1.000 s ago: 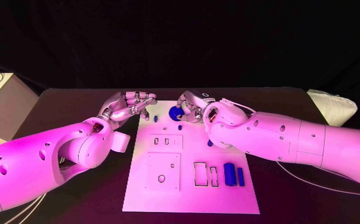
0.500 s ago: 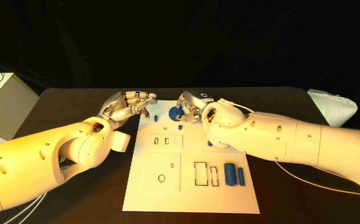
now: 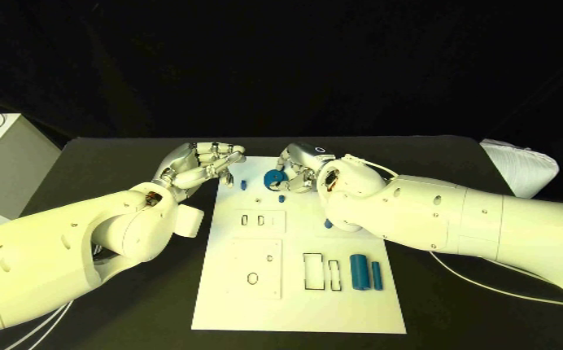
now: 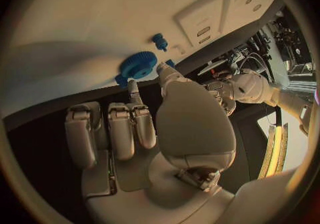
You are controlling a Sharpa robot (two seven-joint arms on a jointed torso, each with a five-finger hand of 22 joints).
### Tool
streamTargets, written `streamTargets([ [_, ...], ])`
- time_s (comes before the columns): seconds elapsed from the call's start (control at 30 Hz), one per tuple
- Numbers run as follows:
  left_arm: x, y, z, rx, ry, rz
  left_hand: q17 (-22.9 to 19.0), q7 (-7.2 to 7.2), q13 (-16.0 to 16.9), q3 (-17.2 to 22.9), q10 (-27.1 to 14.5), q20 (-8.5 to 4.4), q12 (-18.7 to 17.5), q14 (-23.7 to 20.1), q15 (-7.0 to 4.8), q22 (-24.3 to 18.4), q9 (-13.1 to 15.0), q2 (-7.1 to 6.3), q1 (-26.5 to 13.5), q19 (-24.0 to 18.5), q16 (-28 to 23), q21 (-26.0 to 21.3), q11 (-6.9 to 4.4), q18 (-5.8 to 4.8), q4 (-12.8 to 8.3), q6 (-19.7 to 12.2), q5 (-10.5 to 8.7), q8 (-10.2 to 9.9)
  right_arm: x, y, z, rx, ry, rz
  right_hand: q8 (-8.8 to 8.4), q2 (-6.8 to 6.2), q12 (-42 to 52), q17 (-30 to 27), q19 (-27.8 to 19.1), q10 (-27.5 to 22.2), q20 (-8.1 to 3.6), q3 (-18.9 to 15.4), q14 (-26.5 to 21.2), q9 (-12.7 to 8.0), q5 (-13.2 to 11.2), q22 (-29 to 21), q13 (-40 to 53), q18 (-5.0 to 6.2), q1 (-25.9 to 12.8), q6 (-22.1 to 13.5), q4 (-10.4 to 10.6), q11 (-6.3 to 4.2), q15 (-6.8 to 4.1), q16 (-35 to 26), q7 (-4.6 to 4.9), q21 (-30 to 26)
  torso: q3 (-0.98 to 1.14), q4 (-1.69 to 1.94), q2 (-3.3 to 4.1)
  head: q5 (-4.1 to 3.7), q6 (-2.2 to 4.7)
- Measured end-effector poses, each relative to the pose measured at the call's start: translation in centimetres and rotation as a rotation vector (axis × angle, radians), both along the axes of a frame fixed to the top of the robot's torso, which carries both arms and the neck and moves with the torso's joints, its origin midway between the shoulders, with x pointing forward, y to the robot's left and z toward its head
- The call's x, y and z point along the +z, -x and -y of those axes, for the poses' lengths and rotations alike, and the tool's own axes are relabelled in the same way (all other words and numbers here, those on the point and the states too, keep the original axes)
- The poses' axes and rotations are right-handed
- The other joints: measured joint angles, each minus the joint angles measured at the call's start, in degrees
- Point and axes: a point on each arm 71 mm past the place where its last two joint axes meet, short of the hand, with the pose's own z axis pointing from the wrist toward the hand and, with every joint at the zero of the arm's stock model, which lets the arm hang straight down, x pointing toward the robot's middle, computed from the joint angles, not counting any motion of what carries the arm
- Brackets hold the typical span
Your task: Assemble the parts on the task board
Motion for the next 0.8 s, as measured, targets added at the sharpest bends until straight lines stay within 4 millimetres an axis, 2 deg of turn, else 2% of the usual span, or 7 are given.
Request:
streamTargets([
  [0.37,0.0,0.0,0.0,0.000,0.000,-0.001,0.0,0.00,0.0,0.0,0.0,0.00,0.0,0.0,0.00,0.0,0.0,0.00,0.0,0.0,0.0,0.0,0.00,0.00,0.0,0.0,0.00,0.0,-0.2,0.0,0.4,0.002,0.003,-0.026,-0.21,0.84,0.0,0.0,0.0,0.0,0.00,-0.4,0.0,0.0,1.6,0.0,0.0,0.00,-0.8,-0.1,-0.1,0.00,0.00,0.0,0.05,0.0,0.02,0.00,0.01,-0.09,0.04],
  [0.5,0.0,0.0,0.0,0.001,-0.001,-0.001,-0.2,0.00,0.0,0.3,0.0,-0.01,0.0,0.0,0.00,0.2,0.1,0.00,0.0,-0.4,0.2,0.3,0.00,0.00,-0.3,0.0,0.00,0.0,-0.2,0.1,0.9,-0.001,-0.001,-0.030,-0.20,1.50,0.0,0.0,0.0,0.0,0.00,-0.4,0.0,0.0,2.4,0.0,0.0,0.00,-0.7,0.3,-0.1,0.00,0.00,0.0,-0.25,0.0,0.04,0.01,0.01,-0.04,0.08],
  [0.67,0.0,-0.1,-0.2,0.005,-0.002,-0.001,-0.2,0.00,0.0,0.3,0.0,-0.01,0.0,0.0,0.00,0.2,0.1,0.00,0.0,-0.4,0.2,0.3,0.00,-0.01,-0.3,0.0,0.00,0.0,0.0,0.5,2.2,-0.012,-0.034,-0.011,-0.20,1.83,0.0,0.0,0.0,0.0,-0.01,-0.2,0.0,0.0,3.0,0.0,0.0,0.00,-0.6,0.6,-0.3,0.00,0.00,0.0,-0.21,0.0,0.14,-0.06,-0.02,0.05,0.28],
  [0.8,-0.1,-0.2,-0.4,0.010,-0.005,-0.001,-0.2,0.03,0.0,0.3,0.0,-0.01,0.0,0.0,0.03,0.2,0.1,0.00,0.0,-0.4,0.2,0.3,0.02,0.00,-0.3,0.0,0.00,0.0,0.8,0.8,3.6,-0.026,-0.090,0.022,-0.20,1.82,0.0,0.0,0.0,0.0,-0.01,-0.2,0.0,0.0,3.0,0.0,0.0,0.00,-0.6,0.6,-0.3,0.00,0.00,0.0,-0.21,0.0,0.24,-0.30,-0.14,0.08,0.55],
])
